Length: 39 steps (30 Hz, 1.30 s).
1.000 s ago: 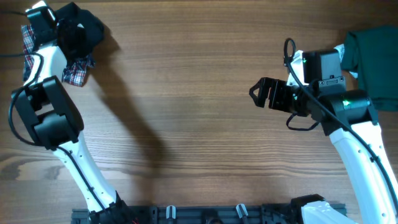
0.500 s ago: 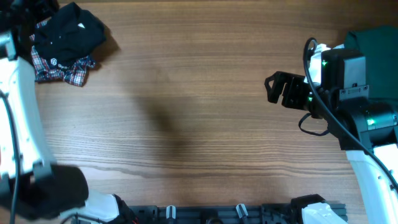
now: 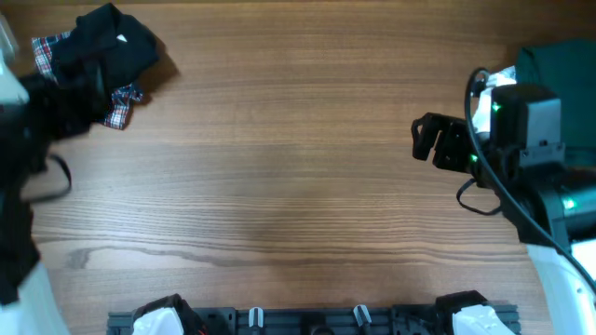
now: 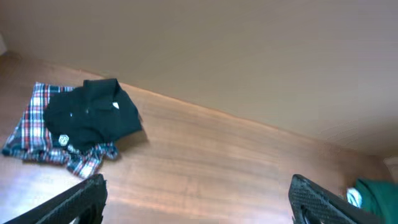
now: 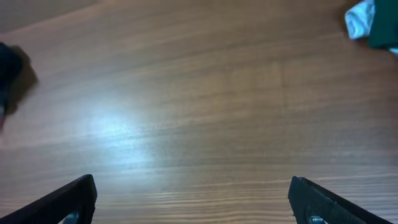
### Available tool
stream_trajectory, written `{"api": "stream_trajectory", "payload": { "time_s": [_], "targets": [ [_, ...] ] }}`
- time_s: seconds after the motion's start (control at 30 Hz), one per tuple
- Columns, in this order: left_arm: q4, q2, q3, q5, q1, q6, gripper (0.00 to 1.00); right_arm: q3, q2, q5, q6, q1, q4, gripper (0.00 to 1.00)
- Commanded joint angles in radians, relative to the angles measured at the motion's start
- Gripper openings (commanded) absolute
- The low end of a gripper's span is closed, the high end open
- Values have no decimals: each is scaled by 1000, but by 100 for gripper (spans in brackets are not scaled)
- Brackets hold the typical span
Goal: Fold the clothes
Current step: 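Release the bundle and lift the left gripper away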
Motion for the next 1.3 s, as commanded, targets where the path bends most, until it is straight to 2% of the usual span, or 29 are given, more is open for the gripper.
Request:
{"api": "stream_trajectory", "payload": {
  "time_s": [0.0,0.13,0.23,1.17,1.27],
  "targets": [
    [-76,-72,-2,52,-1,33,100,15,-12,21,-10,-4,13,100],
    [-231,-91,-2,51,-1,33,100,14,11,22,-10,-4,10,100],
    [-259,-88,-2,51,-1,33,100,14,21,21,-10,-4,14,100],
    [-277,-87,-2,51,-1,33,100,14,28,22,-10,-4,13,100],
    [-278,-87,-2,51,-1,33,100,13,14,64,-47,-4,21,100]
  ]
}}
